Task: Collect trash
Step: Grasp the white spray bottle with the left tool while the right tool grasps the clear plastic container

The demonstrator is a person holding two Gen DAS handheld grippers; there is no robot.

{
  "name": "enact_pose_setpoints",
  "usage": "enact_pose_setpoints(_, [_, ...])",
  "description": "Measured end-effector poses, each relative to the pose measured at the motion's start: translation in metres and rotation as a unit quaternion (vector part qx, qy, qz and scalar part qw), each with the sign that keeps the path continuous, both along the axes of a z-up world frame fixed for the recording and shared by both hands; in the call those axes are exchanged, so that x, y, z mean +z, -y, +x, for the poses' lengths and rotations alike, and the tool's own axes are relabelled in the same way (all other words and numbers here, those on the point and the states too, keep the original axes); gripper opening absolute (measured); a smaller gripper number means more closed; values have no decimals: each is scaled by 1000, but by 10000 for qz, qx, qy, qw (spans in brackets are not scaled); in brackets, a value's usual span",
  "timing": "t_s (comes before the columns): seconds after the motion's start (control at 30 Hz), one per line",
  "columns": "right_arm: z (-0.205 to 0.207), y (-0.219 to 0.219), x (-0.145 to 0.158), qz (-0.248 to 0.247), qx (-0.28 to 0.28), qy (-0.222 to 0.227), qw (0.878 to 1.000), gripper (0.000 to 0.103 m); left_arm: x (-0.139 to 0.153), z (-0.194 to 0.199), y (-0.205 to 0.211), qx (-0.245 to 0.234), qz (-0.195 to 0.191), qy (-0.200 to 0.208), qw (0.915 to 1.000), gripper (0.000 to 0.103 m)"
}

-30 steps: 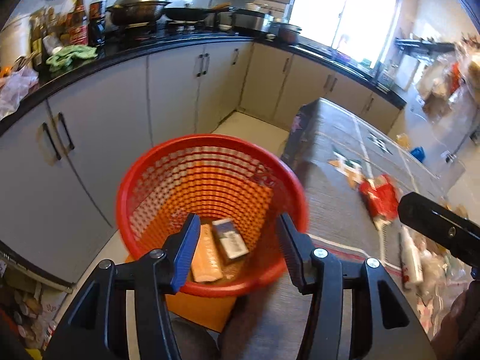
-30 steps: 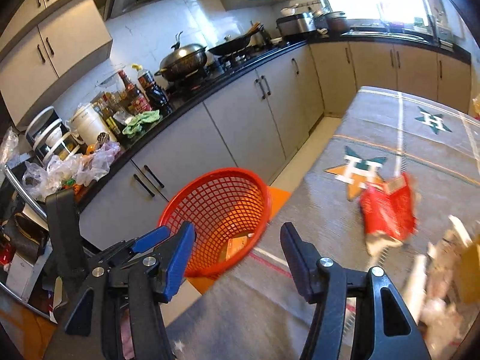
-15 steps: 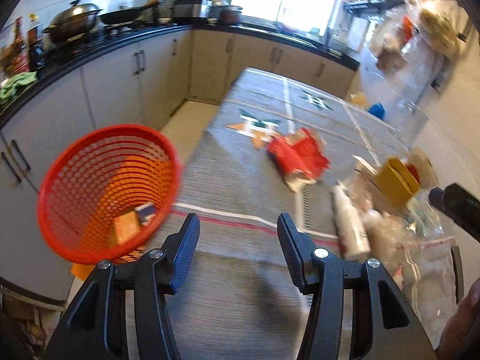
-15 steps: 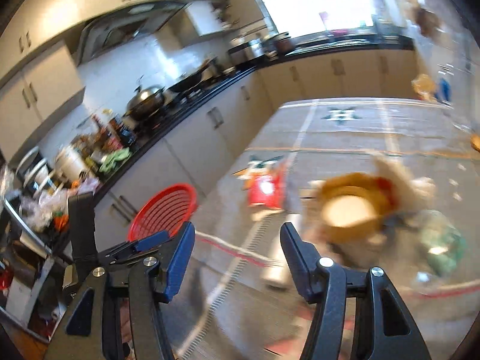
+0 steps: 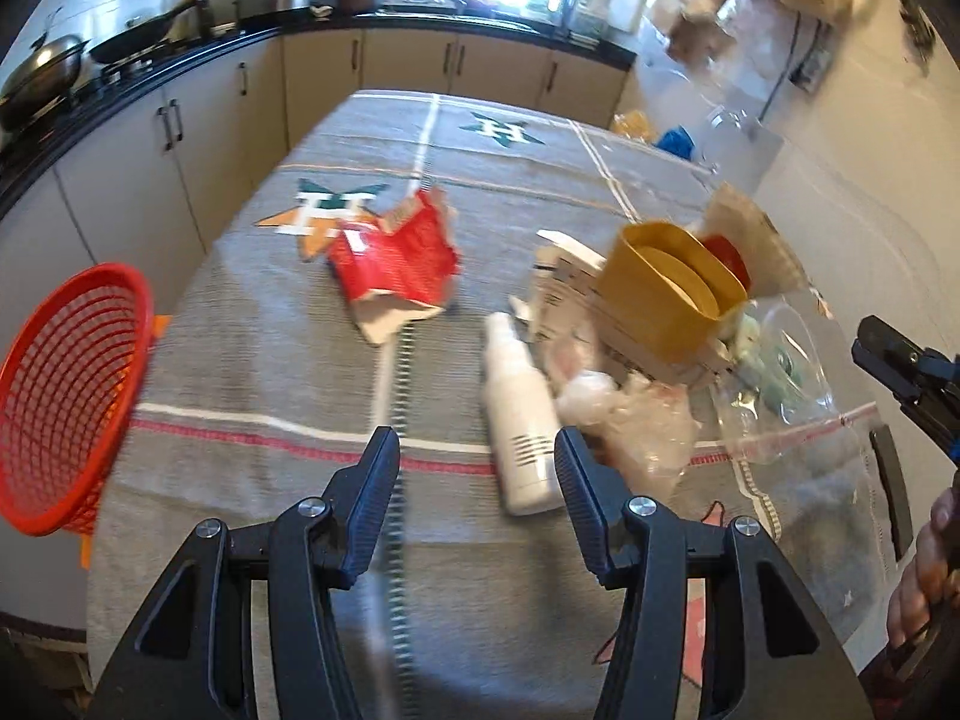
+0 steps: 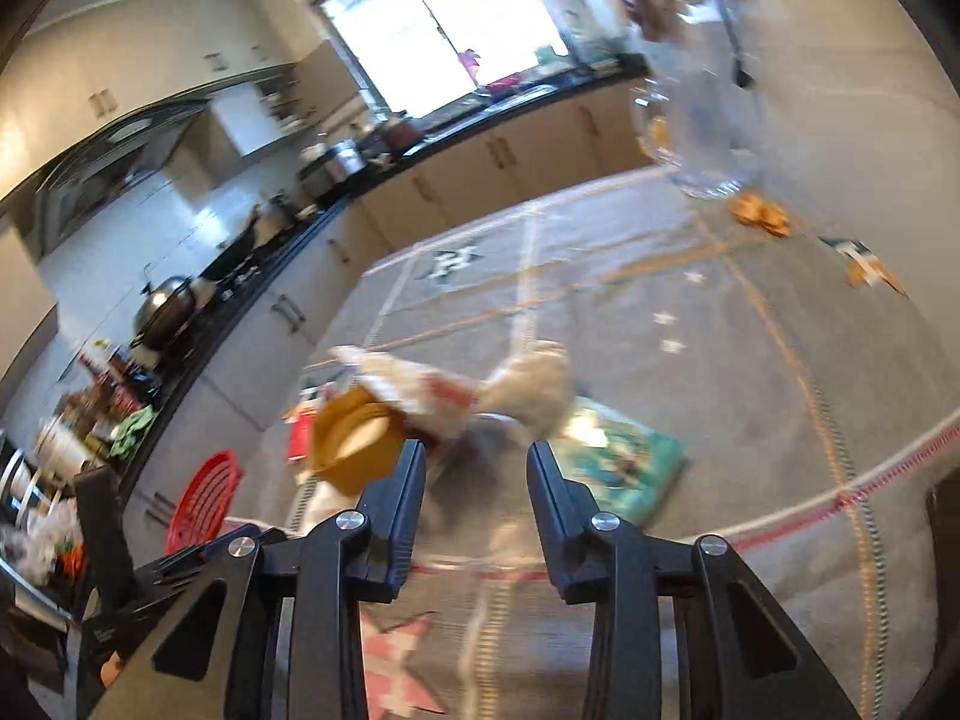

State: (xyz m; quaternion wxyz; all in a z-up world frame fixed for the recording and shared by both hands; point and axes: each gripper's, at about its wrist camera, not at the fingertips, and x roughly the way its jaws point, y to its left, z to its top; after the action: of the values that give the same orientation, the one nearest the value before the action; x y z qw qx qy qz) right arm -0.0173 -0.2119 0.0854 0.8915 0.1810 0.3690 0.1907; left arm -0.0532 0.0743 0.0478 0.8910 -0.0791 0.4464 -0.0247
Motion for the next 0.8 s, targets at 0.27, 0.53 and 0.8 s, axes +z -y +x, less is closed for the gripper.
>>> enact_pose_setpoints(0.27, [13, 4, -25, 53, 74, -364, 9993, 36, -12, 15, 11, -43, 116, -163, 9998, 52])
enact_pose_setpoints(0.53, [17, -9, -39, -58, 242, -527, 9983, 24, -20, 26, 14, -63, 211, -234, 9995, 52])
enact_pose_setpoints(0.8, [13, -6, -39, -106, 277, -485, 9984, 15, -26, 27, 16, -19, 452, -177, 9988, 29])
